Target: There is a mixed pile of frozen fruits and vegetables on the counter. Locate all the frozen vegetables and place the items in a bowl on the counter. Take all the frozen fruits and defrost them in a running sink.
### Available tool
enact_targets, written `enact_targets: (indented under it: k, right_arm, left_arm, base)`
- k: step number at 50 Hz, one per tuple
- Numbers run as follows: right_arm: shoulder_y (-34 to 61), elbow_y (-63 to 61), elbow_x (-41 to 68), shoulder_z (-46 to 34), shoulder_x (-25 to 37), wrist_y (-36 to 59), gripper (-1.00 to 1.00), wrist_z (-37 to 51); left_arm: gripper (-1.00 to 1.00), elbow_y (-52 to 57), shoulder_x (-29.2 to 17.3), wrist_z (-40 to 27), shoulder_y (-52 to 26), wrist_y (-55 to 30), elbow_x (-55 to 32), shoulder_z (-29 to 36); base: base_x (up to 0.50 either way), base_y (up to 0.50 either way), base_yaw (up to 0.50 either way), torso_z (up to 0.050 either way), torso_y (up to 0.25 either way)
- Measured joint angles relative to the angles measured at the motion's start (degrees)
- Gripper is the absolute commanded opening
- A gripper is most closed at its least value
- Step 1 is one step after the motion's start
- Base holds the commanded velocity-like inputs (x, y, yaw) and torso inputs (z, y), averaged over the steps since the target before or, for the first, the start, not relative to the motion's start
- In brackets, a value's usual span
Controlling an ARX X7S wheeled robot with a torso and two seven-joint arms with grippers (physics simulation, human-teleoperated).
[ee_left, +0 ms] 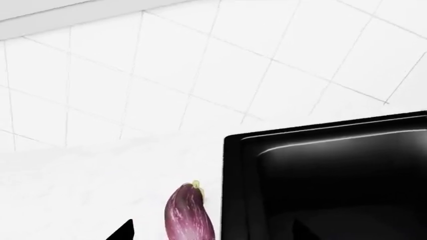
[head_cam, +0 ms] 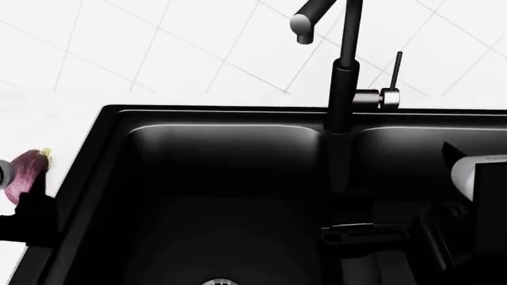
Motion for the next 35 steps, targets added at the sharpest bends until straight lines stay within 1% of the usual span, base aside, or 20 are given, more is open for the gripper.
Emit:
enact_targets:
  k: [14, 35]
  right_arm:
    - [-0.75, 0.78, -0.71, -0.67, -0.6, -0.33, 1.0, -0.02]
    - [-1.79, 1.71, -1.76, -1.55, -1.4, -1.01, 1.0, -0.49]
  left_arm:
    - [1.0, -4.85, -0.28, -0.31, -3.13, -1.39, 1.42, 4.05]
    - [1.0, -13.47, 0.78, 1.35, -5.57, 1.05, 4.05, 7.97]
  base:
    - [0.0, 0.0, 0.0, 0.0, 0.0]
    - [0.0, 0.0, 0.0, 0.0, 0.0]
